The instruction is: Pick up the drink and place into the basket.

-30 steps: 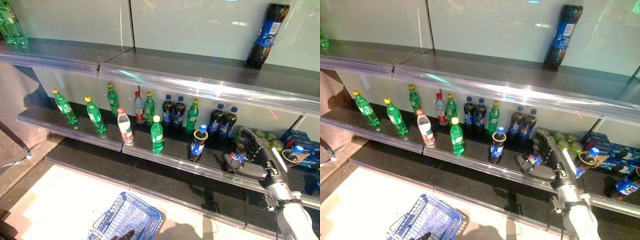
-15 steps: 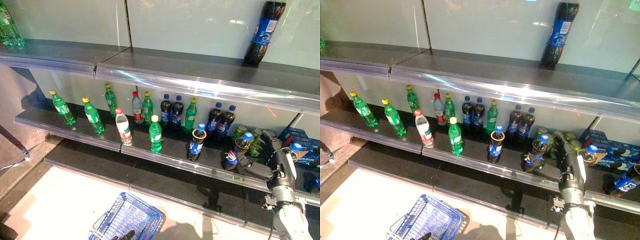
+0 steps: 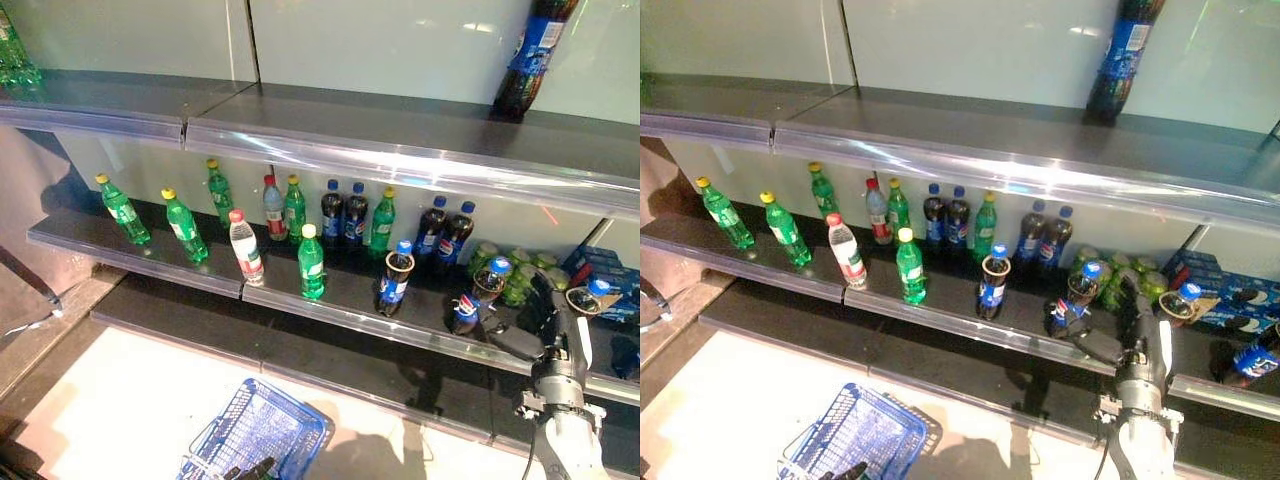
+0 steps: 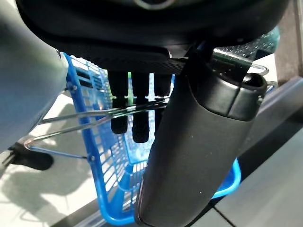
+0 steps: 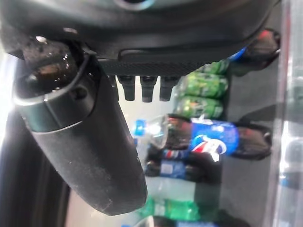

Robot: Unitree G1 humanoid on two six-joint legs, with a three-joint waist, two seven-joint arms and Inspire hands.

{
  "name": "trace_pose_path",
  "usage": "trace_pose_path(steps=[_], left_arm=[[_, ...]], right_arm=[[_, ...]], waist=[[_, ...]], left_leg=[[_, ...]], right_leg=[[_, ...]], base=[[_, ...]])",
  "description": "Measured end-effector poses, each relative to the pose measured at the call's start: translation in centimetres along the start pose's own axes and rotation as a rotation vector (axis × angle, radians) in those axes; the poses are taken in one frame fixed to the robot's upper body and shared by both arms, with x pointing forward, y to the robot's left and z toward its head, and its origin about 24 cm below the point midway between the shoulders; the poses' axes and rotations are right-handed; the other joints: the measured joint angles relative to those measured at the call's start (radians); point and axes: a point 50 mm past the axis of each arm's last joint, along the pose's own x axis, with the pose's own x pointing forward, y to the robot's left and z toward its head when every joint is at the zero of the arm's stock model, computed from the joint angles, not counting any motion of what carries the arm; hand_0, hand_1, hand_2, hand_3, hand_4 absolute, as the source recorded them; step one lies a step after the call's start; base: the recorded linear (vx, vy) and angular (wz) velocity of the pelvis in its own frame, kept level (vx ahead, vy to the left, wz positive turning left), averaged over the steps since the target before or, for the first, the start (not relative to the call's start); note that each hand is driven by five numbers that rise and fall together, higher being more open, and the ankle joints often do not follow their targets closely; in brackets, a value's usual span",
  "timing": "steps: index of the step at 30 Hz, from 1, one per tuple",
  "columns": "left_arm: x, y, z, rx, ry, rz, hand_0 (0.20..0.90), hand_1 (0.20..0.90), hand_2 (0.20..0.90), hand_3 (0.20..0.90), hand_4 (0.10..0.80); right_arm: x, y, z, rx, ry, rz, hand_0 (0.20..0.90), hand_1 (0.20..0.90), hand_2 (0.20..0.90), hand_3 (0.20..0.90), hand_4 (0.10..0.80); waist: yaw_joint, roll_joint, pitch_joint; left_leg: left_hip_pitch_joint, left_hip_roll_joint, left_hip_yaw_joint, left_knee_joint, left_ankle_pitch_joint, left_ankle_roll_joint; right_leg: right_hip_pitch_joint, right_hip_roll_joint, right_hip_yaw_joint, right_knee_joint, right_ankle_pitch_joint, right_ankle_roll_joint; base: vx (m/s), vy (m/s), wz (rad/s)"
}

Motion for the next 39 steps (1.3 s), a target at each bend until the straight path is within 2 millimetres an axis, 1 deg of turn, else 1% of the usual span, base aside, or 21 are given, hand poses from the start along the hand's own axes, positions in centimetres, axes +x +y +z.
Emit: trace_pose_path(steps=[1,2,3,5,7,10,12,15,18,20,21,25,29,35,38,39], left_arm=[[0.0,-0.2,0.1,0.006,-0.002,-0.008,0.3,0.3,0.3,0.2,0.1],[0.2,-0.9,0.6,0.009,-0.017,-0.028,0.3,0.3,0.3,0.2,0.1],[0.3,-1.7,0.9,0.023,-0.024,-0.052,0.3,0.3,0.3,0.2,0.1],[0.7,-3.7,2.0,0.019,-0.055,-0.105,0.3,0.3,0.3,0.2,0.1],[0.9,-6.3,3.3,0.04,-0.087,-0.167,0.3,0.3,0.3,0.2,0.1],[0.7,-8.4,3.9,0.039,-0.119,-0.218,0.3,0.3,0.3,0.2,0.1],[0.7,-9.2,4.0,0.047,-0.119,-0.24,0.3,0.3,0.3,0.2,0.1],[0.6,-9.7,4.3,0.044,-0.141,-0.26,0.3,0.3,0.3,0.2,0.1],[0.5,-10.2,4.7,0.044,-0.157,-0.278,0.3,0.3,0.3,0.2,0.1],[0.4,-11.0,5.2,0.05,-0.177,-0.3,0.3,0.3,0.3,0.2,0.1],[0.4,-11.5,5.4,0.062,-0.182,-0.315,0.3,0.3,0.3,0.2,0.1],[0.2,-12.2,5.8,0.06,-0.199,-0.341,0.3,0.3,0.3,0.2,0.1],[0.1,-12.6,5.8,0.049,-0.195,-0.352,0.3,0.3,0.3,0.2,0.1],[0.0,-13.3,5.9,0.056,-0.2,-0.38,0.3,0.3,0.3,0.2,0.1],[-0.1,-13.6,5.9,0.054,-0.201,-0.389,0.3,0.3,0.3,0.2,0.1],[-0.1,-13.7,5.9,0.055,-0.2,-0.391,0.3,0.3,0.3,0.2,0.1]], right_arm=[[0.1,0.1,0.0,0.003,-0.003,-0.006,0.9,0.9,0.9,0.9,0.8],[0.4,0.4,0.1,0.01,-0.013,-0.01,0.9,0.9,0.9,0.9,0.8],[0.7,0.8,0.4,0.02,-0.03,-0.012,0.9,0.9,0.9,0.9,0.8],[1.7,1.7,1.2,0.047,-0.077,-0.01,0.9,0.9,0.9,0.9,0.8],[2.7,2.5,2.0,0.074,-0.121,-0.025,0.9,0.9,0.9,0.9,0.8],[3.7,3.1,3.6,0.12,-0.201,-0.056,0.9,0.9,0.9,0.9,0.8],[4.2,3.3,4.3,0.146,-0.244,-0.08,0.9,0.9,0.9,0.9,0.8],[4.6,3.2,4.6,0.154,-0.256,-0.099,0.9,0.9,0.9,0.9,0.8],[4.9,3.3,4.9,0.162,-0.265,-0.11,0.9,0.9,0.9,0.9,0.8],[5.2,3.4,5.2,0.17,-0.273,-0.133,0.9,0.9,0.9,0.9,0.8],[5.4,3.4,5.4,0.178,-0.279,-0.156,0.9,0.9,0.9,0.9,0.8],[6.1,3.3,5.7,0.197,-0.284,-0.245,0.9,0.9,0.9,0.9,0.8],[6.3,3.1,6.0,0.216,-0.29,-0.307,0.9,0.9,0.9,0.9,0.8],[6.4,3.1,6.3,0.223,-0.298,-0.313,0.9,0.9,0.9,0.9,0.8],[6.9,3.4,7.2,0.245,-0.325,-0.31,0.9,0.9,0.9,0.9,0.8],[7.0,3.5,7.4,0.25,-0.331,-0.31,0.9,0.9,0.9,0.9,0.8]], waist=[[0.001,0.004,0.006],[0.003,0.007,0.031],[0.005,0.012,0.057],[0.011,0.022,0.115],[0.024,0.028,0.18],[0.024,0.04,0.231],[0.021,0.046,0.272],[0.023,0.054,0.303],[0.023,0.066,0.329],[0.025,0.076,0.357],[0.026,0.084,0.377],[0.03,0.102,0.405],[0.035,0.116,0.416],[0.048,0.132,0.426],[0.049,0.145,0.434],[0.049,0.147,0.434]], left_leg=[[-0.01,-0.001,0.0,0.002,0.004,0.001],[-0.019,-0.003,0.0,0.002,0.011,0.002],[-0.034,-0.005,0.001,0.002,0.017,0.005],[-0.069,-0.008,0.001,0.003,0.032,0.008],[-0.09,-0.009,0.0,0.006,0.042,0.01],[-0.116,-0.01,-0.006,0.023,0.042,0.01],[-0.128,-0.01,-0.014,0.036,0.041,0.011],[-0.135,-0.01,-0.015,0.037,0.041,0.011],[-0.143,-0.013,-0.016,0.043,0.04,0.012],[-0.153,-0.013,-0.016,0.053,0.04,0.013],[-0.157,-0.014,-0.016,0.058,0.039,0.014],[-0.189,-0.014,-0.018,0.082,0.038,0.016],[-0.192,-0.018,-0.018,0.092,0.037,0.017],[-0.211,-0.024,-0.016,0.117,0.035,0.02],[-0.22,-0.026,-0.016,0.13,0.035,0.021],[-0.222,-0.026,-0.016,0.133,0.034,0.021]], right_leg=[[-0.005,0.0,0.001,0.001,0.004,0.0],[-0.017,-0.001,0.002,0.002,0.013,-0.005],[-0.032,-0.003,0.004,0.002,0.018,-0.002],[-0.072,-0.005,0.008,0.01,0.031,-0.003],[-0.091,-0.006,0.009,0.013,0.041,-0.002],[-0.113,-0.007,0.007,0.026,0.037,0.003],[-0.118,-0.007,0.001,0.029,0.038,0.003],[-0.124,-0.008,-0.001,0.031,0.042,-0.003],[-0.13,-0.011,-0.001,0.034,0.041,-0.002],[-0.142,-0.011,-0.001,0.052,0.04,-0.001],[-0.153,-0.012,-0.001,0.07,0.033,-0.001],[-0.195,-0.013,0.002,0.118,0.014,-0.001],[-0.223,-0.017,0.007,0.176,-0.013,0.001],[-0.271,-0.022,0.02,0.256,-0.043,0.001],[-0.289,-0.025,0.022,0.29,-0.058,-0.004],[-0.294,-0.026,0.022,0.299,-0.065,-0.002]], base=[[-0.126,-0.003,-0.02],[-0.158,0.005,-0.02],[-0.197,0.012,-0.02],[-0.197,0.014,-0.01],[-0.125,-0.007,0.02],[-0.068,-0.013,0.04],[-0.028,-0.002,0.08],[-0.004,0.002,0.02],[-0.024,0.006,0.01],[-0.044,0.006,0.02],[0.0,0.0,0.0],[-0.01,0.024,0.01],[0.021,0.022,0.0],[0.021,0.003,-0.01],[0.0,0.0,0.0],[0.0,0.0,0.0]])
